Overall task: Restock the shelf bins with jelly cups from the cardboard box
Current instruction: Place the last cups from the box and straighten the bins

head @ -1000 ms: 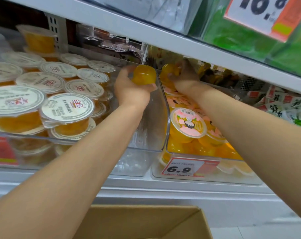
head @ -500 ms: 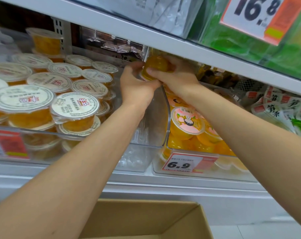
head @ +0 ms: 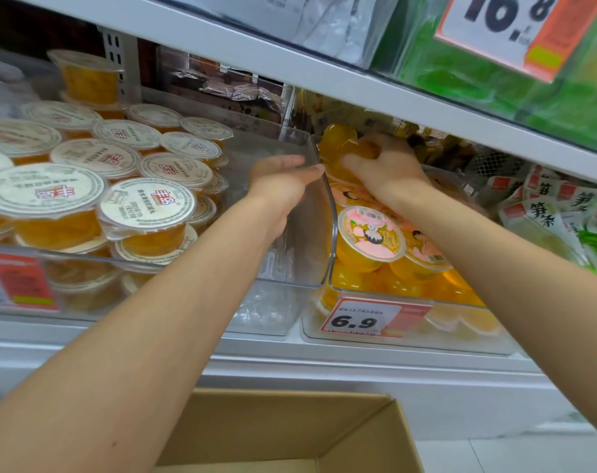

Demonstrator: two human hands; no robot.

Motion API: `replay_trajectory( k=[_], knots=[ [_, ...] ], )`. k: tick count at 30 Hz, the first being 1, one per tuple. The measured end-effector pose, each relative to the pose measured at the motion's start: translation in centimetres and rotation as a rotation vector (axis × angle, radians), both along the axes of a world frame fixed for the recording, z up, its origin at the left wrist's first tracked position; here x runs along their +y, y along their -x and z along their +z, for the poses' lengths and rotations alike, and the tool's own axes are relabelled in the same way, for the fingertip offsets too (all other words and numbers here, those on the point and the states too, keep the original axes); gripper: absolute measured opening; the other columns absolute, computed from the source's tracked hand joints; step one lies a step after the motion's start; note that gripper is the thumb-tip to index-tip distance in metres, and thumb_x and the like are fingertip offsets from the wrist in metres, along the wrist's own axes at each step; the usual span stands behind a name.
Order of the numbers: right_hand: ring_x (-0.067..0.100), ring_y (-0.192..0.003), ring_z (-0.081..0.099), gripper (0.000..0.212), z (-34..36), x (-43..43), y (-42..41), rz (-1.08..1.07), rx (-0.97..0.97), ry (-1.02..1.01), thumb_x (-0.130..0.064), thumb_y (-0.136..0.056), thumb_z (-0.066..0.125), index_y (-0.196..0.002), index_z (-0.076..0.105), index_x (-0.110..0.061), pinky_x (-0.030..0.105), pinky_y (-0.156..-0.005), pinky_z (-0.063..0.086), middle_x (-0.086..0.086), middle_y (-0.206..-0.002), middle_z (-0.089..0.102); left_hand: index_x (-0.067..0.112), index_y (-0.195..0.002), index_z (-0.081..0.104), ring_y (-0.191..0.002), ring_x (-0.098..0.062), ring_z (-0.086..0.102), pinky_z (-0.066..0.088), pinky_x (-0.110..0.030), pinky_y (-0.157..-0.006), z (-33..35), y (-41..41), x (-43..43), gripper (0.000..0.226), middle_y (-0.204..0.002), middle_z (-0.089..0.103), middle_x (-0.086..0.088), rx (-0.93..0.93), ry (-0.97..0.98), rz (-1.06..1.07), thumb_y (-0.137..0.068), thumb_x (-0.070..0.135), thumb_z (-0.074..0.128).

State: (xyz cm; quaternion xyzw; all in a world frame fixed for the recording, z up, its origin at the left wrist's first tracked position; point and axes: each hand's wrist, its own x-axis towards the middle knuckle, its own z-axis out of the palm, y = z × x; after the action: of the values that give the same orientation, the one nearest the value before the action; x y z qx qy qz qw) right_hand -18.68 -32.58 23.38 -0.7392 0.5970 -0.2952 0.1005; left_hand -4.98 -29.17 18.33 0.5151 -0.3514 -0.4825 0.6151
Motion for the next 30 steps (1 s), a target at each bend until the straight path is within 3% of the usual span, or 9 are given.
replay_trajectory(
  k=[4, 10, 12, 17, 22, 25, 27, 30],
  knots=[
    [0.023, -0.131, 0.044, 0.063, -0.5, 0.0, 0.0, 0.01, 0.021, -0.008, -0.046, -0.09, 0.06, -0.145, 0.04, -0.023, 0.03, -0.104, 0.038, 0.003, -0.146, 0.044, 0.014, -0.115, 0.065, -0.107, -0.019, 0.063, 0.052, -0.028, -0.091, 0.1, 0.0, 0.1, 0.033, -0.114, 0.068, -0.005, -0.002, 0.004, -0.007, -0.084, 0.019, 0.074],
    [0.022, -0.132, 0.045, 0.066, -0.8, -0.3, -0.1, 0.018, -0.016, 0.01, -0.042, -0.089, 0.063, -0.147, 0.038, -0.022, 0.027, -0.104, 0.036, 0.003, -0.146, 0.045, 0.011, -0.108, 0.068, -0.102, -0.018, 0.065, 0.052, -0.033, -0.095, -0.1, 0.2, 0.6, 0.024, -0.106, 0.069, -0.005, -0.116, 0.061, 0.025, -0.086, 0.021, 0.071],
    [0.022, -0.129, 0.047, 0.066, -0.8, 0.0, -0.2, 0.025, 0.009, 0.01, -0.039, -0.089, 0.064, -0.147, 0.037, -0.021, 0.025, -0.101, 0.037, 0.004, -0.144, 0.048, 0.01, -0.104, 0.067, -0.095, -0.017, 0.065, 0.053, -0.029, -0.09, 0.0, 0.4, 1.0, 0.02, -0.097, 0.069, -0.003, -0.145, 0.088, 0.05, -0.086, 0.02, 0.071],
    [0.029, -0.121, 0.054, 0.058, -0.8, 2.1, 0.1, 0.048, 0.095, 0.101, -0.038, -0.088, 0.064, -0.141, 0.046, -0.022, 0.037, -0.101, 0.045, 0.009, -0.133, 0.057, 0.017, -0.088, 0.064, -0.077, -0.012, 0.061, 0.05, -0.025, -0.074, -0.5, 0.1, 3.4, 0.011, -0.08, 0.065, 0.002, -0.299, 0.141, 0.108, -0.083, 0.022, 0.073],
    [0.027, -0.112, 0.054, 0.031, -0.5, 6.4, 0.1, 0.109, 0.132, 0.301, -0.022, -0.086, 0.06, -0.115, 0.066, -0.016, 0.031, -0.096, 0.04, 0.008, -0.116, 0.064, 0.023, -0.07, 0.054, -0.057, -0.005, 0.049, 0.042, -0.023, -0.059, 0.2, -0.7, 8.1, 0.02, -0.063, 0.053, 0.009, -0.573, 0.19, 0.193, -0.079, 0.015, 0.07],
    [0.018, -0.093, 0.05, 0.012, -1.5, 10.8, -0.1, 0.105, 0.027, 0.372, -0.015, -0.083, 0.058, -0.089, 0.068, -0.017, 0.024, -0.078, 0.033, -0.001, -0.092, 0.058, 0.025, -0.064, 0.05, -0.056, -0.01, 0.048, 0.039, -0.026, -0.057, 0.2, -0.3, 12.0, 0.024, -0.059, 0.051, 0.01, -0.701, 0.19, 0.181, -0.074, 0.009, 0.064],
    [0.015, -0.083, 0.048, 0.009, -3.1, 14.1, -0.1, 0.138, -0.037, 0.387, -0.014, -0.08, 0.057, -0.08, 0.064, -0.018, 0.022, -0.07, 0.029, -0.005, -0.082, 0.055, 0.025, -0.062, 0.048, -0.055, -0.011, 0.047, 0.036, -0.026, -0.054, -1.0, 0.1, 14.5, 0.025, -0.056, 0.05, 0.009, -0.755, 0.139, 0.128, -0.073, 0.006, 0.062],
    [0.017, -0.076, 0.05, 0.008, -7.5, 18.2, 0.4, 0.167, -0.132, 0.281, -0.01, -0.077, 0.058, -0.079, 0.064, -0.013, 0.029, -0.068, 0.038, 0.0, -0.077, 0.058, 0.023, -0.06, 0.048, -0.058, -0.013, 0.047, 0.033, -0.026, -0.053, -5.0, 0.6, 18.0, 0.025, -0.057, 0.048, 0.01, -0.849, -0.032, 0.002, -0.073, 0.007, 0.062]
  ],
)
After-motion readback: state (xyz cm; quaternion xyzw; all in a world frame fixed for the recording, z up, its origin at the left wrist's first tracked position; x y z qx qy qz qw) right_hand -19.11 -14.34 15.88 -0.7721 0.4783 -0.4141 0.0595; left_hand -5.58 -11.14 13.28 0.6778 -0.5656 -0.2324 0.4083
